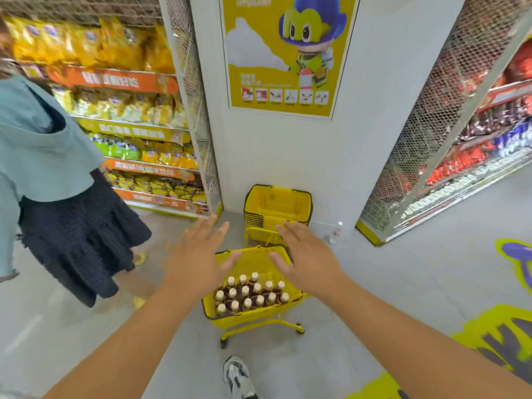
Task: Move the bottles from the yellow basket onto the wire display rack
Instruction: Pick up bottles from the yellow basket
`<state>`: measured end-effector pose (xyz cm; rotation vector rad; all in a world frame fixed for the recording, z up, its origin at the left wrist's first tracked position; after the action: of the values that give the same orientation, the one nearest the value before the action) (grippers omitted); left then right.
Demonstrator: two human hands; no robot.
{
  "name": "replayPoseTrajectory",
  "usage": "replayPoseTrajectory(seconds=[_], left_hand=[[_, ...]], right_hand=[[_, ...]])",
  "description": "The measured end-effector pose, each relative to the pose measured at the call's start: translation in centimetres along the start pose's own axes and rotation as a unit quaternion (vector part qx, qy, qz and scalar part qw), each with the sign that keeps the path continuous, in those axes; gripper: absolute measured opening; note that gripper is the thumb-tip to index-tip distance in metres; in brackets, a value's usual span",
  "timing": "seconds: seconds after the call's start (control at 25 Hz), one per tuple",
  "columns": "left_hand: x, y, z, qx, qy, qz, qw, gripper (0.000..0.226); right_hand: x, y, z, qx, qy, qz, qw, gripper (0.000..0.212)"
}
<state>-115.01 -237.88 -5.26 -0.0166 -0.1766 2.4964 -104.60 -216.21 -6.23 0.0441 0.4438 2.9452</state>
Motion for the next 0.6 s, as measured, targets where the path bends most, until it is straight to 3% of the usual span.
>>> replayPoseTrajectory(seconds=[0.28, 0.6], left_hand=[[9.7, 5.3, -8.7, -0.042, 0.064, 0.010, 0.997, 0.093], [18.8, 11.7, -22.8, -0.086, 0.168, 0.025, 0.982, 0.086]], right_hand=[[11.0, -2.3, -7.1, -0.014, 0.083, -0.022, 0.996, 0.091], [22.5, -5.9, -18.9, 0.005, 0.165, -0.061, 0.984, 0.079]])
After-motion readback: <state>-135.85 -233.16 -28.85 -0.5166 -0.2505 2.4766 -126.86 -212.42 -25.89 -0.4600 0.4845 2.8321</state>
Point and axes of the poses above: each hand's wrist, its own x-axis towards the middle knuckle, its own z-axis out of the back of the hand, y = z × x, the point moved 2 cm from there along x, towards the middle knuckle, and after that the axes turned 5 degrees about y, right-handed, at the moved point
